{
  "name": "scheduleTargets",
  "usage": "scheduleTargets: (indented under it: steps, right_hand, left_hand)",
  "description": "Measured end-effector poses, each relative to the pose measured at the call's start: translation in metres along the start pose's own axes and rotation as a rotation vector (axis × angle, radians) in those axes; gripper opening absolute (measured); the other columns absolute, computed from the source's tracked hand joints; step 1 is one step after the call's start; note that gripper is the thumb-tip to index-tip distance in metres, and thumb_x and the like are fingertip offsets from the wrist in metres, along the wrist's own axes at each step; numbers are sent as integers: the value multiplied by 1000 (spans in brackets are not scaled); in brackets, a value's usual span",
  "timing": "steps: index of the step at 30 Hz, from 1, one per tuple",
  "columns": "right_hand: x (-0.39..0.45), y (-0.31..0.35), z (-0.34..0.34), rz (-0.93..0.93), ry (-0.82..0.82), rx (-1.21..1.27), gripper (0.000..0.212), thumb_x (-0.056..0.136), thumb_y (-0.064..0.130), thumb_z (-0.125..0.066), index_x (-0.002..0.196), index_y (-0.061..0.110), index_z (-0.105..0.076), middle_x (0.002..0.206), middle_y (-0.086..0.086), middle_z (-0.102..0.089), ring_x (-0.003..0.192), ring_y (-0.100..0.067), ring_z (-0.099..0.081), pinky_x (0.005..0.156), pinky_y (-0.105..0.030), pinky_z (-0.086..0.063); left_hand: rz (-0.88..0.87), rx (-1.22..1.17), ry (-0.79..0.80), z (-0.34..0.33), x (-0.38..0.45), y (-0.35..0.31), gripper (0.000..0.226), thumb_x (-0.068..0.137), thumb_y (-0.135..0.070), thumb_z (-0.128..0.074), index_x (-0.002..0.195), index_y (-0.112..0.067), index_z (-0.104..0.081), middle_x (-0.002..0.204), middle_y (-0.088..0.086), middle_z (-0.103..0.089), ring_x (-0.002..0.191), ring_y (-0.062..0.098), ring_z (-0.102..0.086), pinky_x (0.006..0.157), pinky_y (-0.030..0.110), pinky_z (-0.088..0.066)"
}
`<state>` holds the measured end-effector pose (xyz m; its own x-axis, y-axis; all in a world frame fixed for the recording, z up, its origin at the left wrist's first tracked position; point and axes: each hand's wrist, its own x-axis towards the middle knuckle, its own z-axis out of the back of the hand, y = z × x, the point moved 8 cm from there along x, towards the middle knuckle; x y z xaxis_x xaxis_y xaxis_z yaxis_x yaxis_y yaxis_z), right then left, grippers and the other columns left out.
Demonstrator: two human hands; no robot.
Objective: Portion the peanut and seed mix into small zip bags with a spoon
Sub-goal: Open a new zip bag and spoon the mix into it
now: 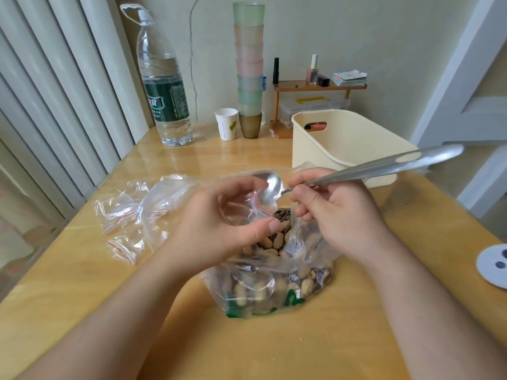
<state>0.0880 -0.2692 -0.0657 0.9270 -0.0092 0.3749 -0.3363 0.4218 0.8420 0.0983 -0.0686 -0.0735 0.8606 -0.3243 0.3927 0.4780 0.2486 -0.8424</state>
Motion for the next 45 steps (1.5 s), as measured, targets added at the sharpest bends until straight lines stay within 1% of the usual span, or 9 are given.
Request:
scheduleTargets:
  steps: [4,10,17,19,23,26,35,39,45]
  right_hand:
    - [0,0,10,37,-34,-163,26,107,40,-52,91,28,-69,78,9,-69,65,-11,-67,71,-44,-60]
    - [-2,-7,5,-65,146,-105,32,108,38,-49,82,30,-66,56,9,-56,51,-5,-48,59,-29,-40]
    - [-9,-7,-16,-114,332,-233,41,107,35,-50,71,18,-59,47,20,-51,47,-1,-46,54,-25,-32]
    - [-11,-4,-20,-116,351,-317,41,108,35,-49,71,19,-58,48,26,-53,50,3,-50,52,-17,-31]
    - [-8,-2,-18,-108,200,-367,43,106,43,-51,70,21,-61,50,18,-55,51,-2,-49,53,-26,-35]
    - [-7,-1,-19,-103,139,-354,40,106,44,-50,75,22,-63,51,18,-57,51,-1,-50,53,-25,-35]
    - [-11,-15,-40,-159,275,64,39,101,50,-52,78,22,-63,50,10,-47,48,-9,-40,57,-30,-34]
    - [-4,-6,-15,-57,7,-51,37,102,48,-52,76,24,-61,49,16,-50,48,-1,-42,59,-27,-32]
    - [-2,-3,2,-69,-168,269,36,99,54,-51,75,30,-64,53,10,-47,54,-14,-44,59,-37,-38]
  left_hand:
    - [168,-182,315,-6,-2,9,54,69,-37,-94,115,-20,-71,101,3,-73,92,23,-67,93,56,-56]
    - [306,-290,361,7,-4,14,59,66,-34,-94,114,-9,-70,93,7,-64,86,23,-61,85,71,-54]
    - [405,-228,531,13,-13,17,75,59,-56,-97,118,-17,-72,97,5,-65,91,26,-58,89,62,-47]
    - [403,-220,526,14,-12,18,72,63,-54,-96,119,-16,-71,100,8,-66,92,28,-61,90,67,-51]
    - [369,-162,407,20,-4,19,61,64,-45,-94,115,-20,-73,98,9,-68,89,21,-64,82,38,-60]
    - [314,-135,288,24,2,21,62,64,-43,-89,118,-20,-72,111,8,-74,102,20,-70,94,30,-58]
    - [347,-142,272,4,1,31,54,66,-47,-91,112,-25,-72,115,2,-75,113,26,-72,104,44,-56]
    - [341,-113,206,7,4,31,54,59,-55,-90,105,-32,-74,106,-9,-74,99,12,-72,95,29,-57]
    - [378,-165,89,18,5,31,55,60,-55,-90,108,-30,-76,115,8,-73,104,29,-74,100,55,-58]
